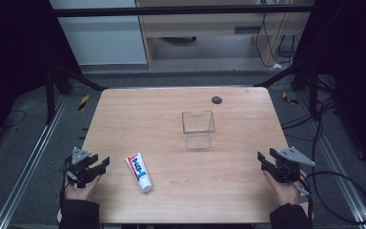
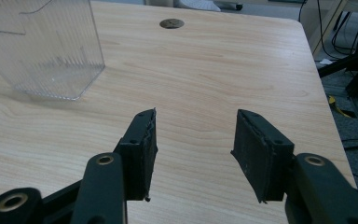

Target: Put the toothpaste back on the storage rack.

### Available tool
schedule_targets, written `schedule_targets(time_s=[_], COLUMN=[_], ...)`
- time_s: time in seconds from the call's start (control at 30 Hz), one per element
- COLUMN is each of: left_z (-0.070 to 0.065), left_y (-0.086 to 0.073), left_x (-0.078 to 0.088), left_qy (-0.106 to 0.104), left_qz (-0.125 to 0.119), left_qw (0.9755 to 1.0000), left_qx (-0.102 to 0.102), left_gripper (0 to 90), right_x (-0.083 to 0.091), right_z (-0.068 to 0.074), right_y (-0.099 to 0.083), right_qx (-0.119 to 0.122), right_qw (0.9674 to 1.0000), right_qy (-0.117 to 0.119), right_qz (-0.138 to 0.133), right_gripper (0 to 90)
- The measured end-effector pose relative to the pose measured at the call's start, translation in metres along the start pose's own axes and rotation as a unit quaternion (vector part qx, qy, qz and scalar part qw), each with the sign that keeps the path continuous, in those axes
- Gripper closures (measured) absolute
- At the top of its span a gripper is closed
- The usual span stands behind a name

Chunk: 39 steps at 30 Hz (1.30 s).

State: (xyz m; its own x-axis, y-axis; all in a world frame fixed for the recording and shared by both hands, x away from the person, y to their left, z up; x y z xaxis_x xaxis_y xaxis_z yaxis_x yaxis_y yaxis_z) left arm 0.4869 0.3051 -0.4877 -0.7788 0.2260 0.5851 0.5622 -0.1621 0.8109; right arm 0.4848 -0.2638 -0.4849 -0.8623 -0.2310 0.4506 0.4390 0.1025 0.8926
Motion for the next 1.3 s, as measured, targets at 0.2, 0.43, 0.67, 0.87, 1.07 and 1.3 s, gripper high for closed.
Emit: schedule_targets(time_s=[0.2,0.43,0.67,0.87,1.07,1.3], left_z=[-0.011,-0.027,-0.043,-0.062,-0.079,-0.095], left_y=[-0.005,-0.009,-0.012,-0.017,-0.021,-0.026], left_x=[-0.001,0.0,0.003,0.0,0.002,0.001], left_qy=[-0.034,-0.08,-0.105,-0.136,-0.163,-0.188], left_qz=[0.013,0.038,0.058,0.088,0.103,0.122], left_qw=[0.9992,0.9954,0.9907,0.982,0.9746,0.9659], left_qx=[-0.018,-0.036,-0.062,-0.097,-0.114,-0.13], left_gripper=[58.7,76.3,89.0,89.5,89.7,89.7], right_x=[-0.001,-0.004,-0.007,-0.009,-0.009,-0.01], right_z=[0.007,0.018,0.027,0.03,0.031,0.03], right_y=[-0.002,-0.003,-0.005,-0.006,-0.007,-0.008], right_qx=[-0.006,0.003,0.007,0.011,0.013,0.012], right_qw=[0.9998,0.9994,0.9987,0.9982,0.9982,0.998], right_qy=[0.017,0.03,0.044,0.05,0.048,0.049], right_qz=[0.011,0.019,0.027,0.03,0.034,0.037], right_gripper=[47.8,47.2,43.9,42.5,41.1,39.5])
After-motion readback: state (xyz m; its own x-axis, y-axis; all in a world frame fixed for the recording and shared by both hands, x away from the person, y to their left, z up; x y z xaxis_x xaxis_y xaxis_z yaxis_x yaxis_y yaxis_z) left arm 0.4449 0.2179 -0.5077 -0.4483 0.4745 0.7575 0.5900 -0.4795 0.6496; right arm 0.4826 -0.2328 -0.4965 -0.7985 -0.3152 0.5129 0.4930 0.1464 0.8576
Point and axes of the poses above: each handheld gripper's, and its own axes: x roughly backward along the jaws, y roughly out of its top, z roughly to its left, the point moved 6 cm from there along -x, roughly forward along the jaws
